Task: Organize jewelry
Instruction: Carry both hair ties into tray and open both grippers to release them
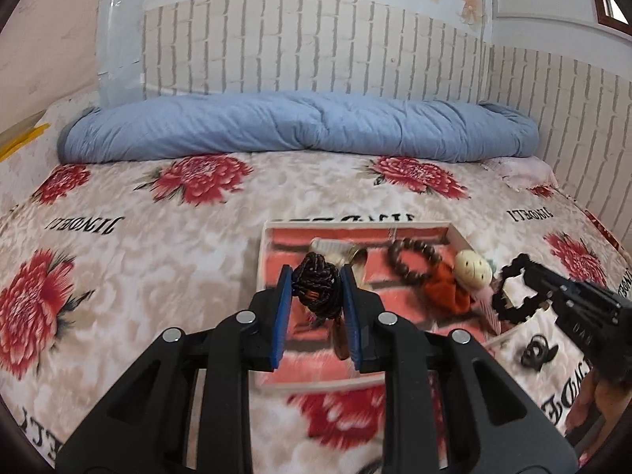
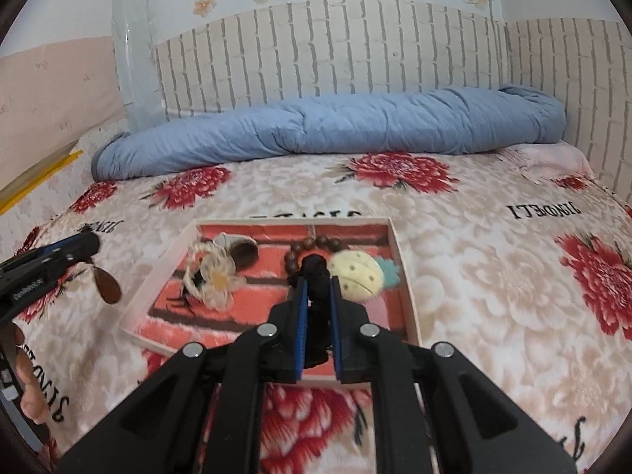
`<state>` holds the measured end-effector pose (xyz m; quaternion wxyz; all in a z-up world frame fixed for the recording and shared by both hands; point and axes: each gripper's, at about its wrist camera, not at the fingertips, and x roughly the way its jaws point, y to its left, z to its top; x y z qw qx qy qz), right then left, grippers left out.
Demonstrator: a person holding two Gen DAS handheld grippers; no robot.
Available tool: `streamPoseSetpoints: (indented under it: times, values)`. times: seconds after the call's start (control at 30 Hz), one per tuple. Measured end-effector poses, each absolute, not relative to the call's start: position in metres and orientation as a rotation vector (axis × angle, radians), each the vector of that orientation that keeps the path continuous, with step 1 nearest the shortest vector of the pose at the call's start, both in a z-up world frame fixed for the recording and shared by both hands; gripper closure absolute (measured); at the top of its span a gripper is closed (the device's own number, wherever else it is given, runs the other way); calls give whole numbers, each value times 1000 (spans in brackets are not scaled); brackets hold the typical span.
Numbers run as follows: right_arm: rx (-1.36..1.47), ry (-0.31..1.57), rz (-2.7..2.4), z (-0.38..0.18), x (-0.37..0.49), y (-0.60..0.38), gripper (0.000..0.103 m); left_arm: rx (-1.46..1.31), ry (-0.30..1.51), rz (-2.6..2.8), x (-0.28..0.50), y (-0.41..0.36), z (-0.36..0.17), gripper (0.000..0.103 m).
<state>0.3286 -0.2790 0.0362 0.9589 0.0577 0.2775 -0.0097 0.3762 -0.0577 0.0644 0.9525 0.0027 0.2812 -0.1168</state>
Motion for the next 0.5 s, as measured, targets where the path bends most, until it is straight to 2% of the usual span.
streamPoseSetpoints:
  times: [0.5]
  values:
    - [102, 631, -13, -11, 365, -270, 92, 17, 689, -255, 437, -84, -3, 80]
